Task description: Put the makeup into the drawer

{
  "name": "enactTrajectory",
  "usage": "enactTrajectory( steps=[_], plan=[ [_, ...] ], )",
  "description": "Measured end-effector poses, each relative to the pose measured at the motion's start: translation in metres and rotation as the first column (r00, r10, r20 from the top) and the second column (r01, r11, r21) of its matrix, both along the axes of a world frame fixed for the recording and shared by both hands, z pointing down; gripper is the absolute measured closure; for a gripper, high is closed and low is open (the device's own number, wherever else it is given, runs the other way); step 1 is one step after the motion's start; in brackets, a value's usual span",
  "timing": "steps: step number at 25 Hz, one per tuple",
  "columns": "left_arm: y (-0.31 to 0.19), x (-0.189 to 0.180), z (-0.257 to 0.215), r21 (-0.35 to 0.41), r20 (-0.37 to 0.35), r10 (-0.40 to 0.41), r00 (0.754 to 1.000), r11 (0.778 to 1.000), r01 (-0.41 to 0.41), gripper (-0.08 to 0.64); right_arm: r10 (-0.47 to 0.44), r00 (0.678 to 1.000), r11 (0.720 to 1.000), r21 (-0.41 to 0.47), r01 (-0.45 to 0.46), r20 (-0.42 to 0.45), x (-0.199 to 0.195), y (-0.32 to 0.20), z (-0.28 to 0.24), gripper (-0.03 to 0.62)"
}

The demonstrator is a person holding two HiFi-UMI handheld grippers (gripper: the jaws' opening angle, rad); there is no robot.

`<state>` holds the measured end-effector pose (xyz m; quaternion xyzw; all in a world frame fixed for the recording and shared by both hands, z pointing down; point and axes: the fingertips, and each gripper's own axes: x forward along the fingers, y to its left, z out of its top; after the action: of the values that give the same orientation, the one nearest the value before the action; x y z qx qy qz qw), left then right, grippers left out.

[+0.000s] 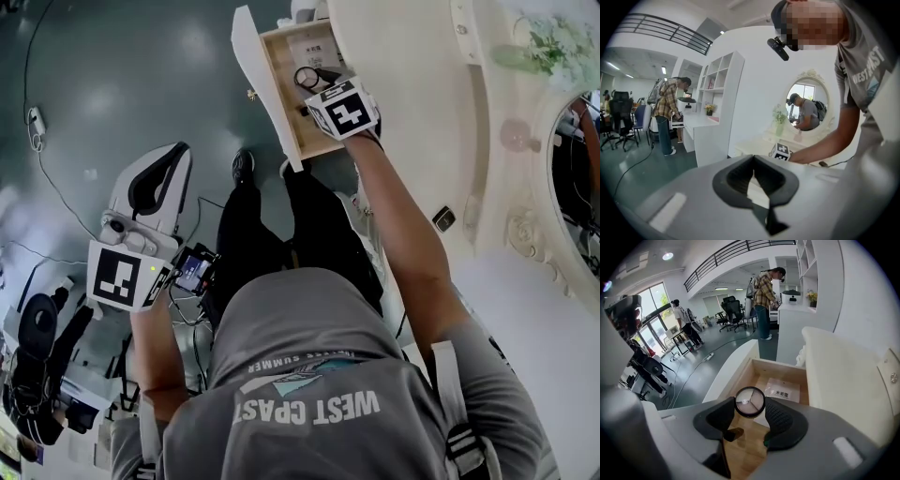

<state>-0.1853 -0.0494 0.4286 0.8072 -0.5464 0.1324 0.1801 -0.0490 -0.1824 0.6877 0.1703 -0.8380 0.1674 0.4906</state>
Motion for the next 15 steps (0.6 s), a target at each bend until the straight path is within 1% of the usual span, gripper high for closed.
enactTrajectory(
  steps=[6,11,15],
  plan=[
    [0.019,-0.006,0.003,-0.009,0.002,-0.033,0.999,0.999,0.033,0.558,-0.029,0.999,0.999,-0.044,0.027,-0.043,-0.008,0.009,0.025,0.380],
    [0.019,-0.023,0.028,-0.032,-0.028,-0.053,0.998,0.998,0.052,0.558,-0.033,0.995,0.995,-0.093,0.025,-0.094,-0.013,0.005,0.060,0.380],
    [0.019,-0.031,0.039,-0.043,-0.040,-0.068,0.997,0.997,0.066,0.558,-0.039,0.992,0.993,-0.112,0.025,-0.121,-0.016,0.000,0.078,0.379]
  ],
)
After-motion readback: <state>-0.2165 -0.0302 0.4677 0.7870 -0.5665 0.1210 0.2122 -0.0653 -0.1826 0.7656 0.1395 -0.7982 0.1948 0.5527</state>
